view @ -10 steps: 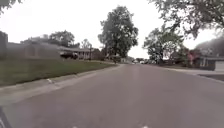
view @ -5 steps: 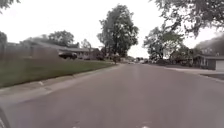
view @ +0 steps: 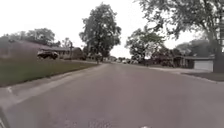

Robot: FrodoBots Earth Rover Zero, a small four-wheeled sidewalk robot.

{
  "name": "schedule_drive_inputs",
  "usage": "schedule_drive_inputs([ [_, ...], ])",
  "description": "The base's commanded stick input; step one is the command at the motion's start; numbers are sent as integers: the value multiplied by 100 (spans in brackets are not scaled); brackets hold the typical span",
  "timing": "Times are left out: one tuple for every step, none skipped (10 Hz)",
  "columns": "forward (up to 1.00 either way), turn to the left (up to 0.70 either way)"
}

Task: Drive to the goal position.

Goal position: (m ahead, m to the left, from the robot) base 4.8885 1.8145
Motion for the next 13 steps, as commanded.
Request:
schedule_drive_inputs([
  [70, 0],
  [70, 0],
  [70, 0],
  [70, 0],
  [70, 0],
  [70, 0],
  [70, 0],
  [70, 0],
  [70, 0],
  [70, 0],
  [70, 0],
  [70, 0],
  [70, 0],
])
